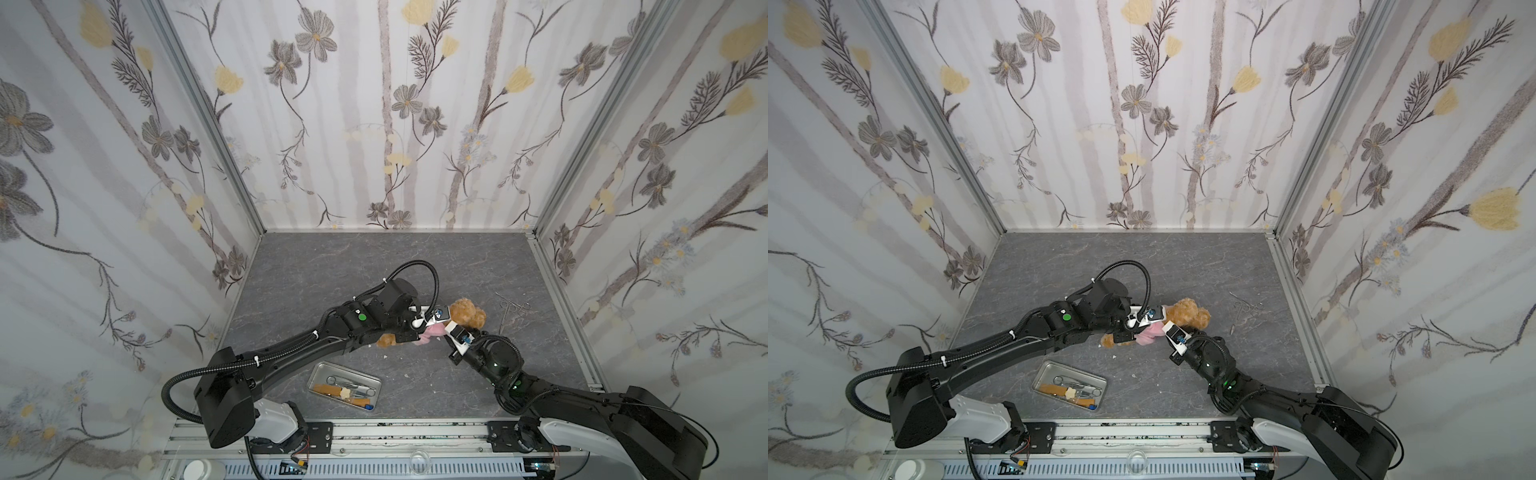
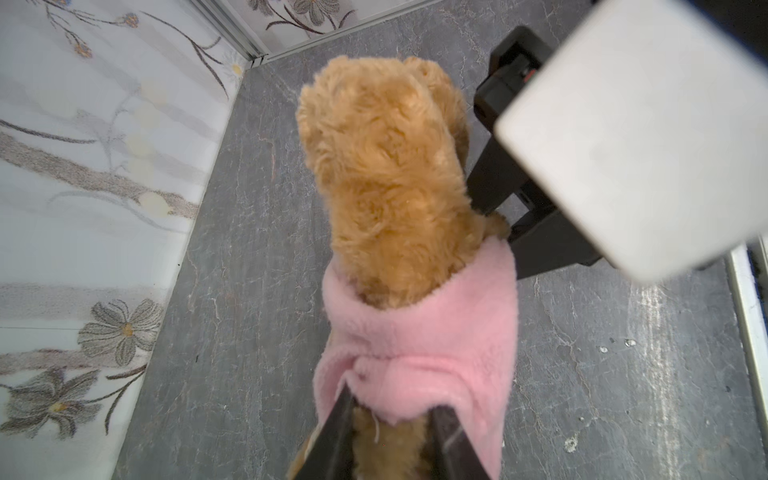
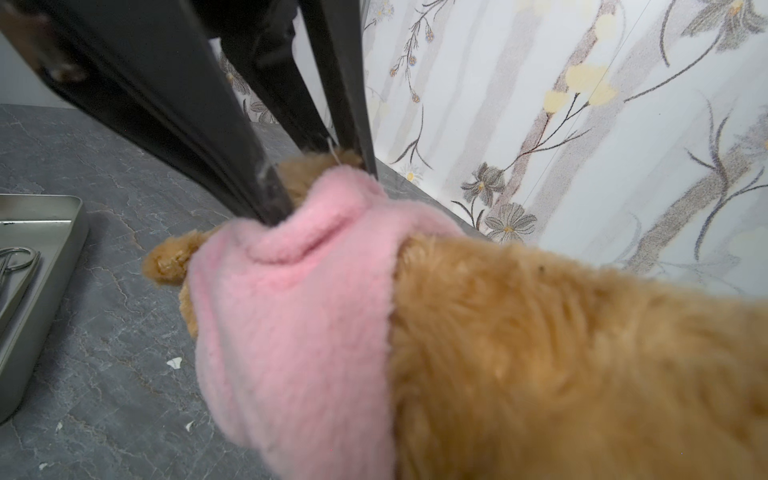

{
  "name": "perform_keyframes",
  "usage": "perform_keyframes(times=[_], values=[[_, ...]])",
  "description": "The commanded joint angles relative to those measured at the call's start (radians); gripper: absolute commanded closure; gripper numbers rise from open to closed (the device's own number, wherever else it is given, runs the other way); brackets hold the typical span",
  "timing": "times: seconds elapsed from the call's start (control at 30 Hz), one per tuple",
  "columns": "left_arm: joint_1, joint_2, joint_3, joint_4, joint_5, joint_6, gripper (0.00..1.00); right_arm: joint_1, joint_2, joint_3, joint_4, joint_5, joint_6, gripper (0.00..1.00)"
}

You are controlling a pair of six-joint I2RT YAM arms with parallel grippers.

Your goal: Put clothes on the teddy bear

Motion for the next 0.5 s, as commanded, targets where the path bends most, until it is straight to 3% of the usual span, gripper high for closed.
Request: perform_keyframes(times=[0.0,0.1,0.33,0.47], values=[[0.012,0.014,0.008,-0.024,0.079,-0.030,0.86,0.004,0.008,0.003,0.263,-0.068,0.072,1.00],[0.029,-0.029,0.008,-0.010,0.123,-0.067,1.00,0.003,0.007,-0.022,0.276,0.003,0.094,1.00],[0.056,-0.233,-0.075,0.225,0.165,-0.262,1.00,-0.013,0.014,-0.074,0.309,0.082,0.202,1.00],[0.061,-0.264,-0.080,0.306,0.185,-0.357,1.00,-0.007,0.034,-0.065,0.321,0.095,0.226,1.00]])
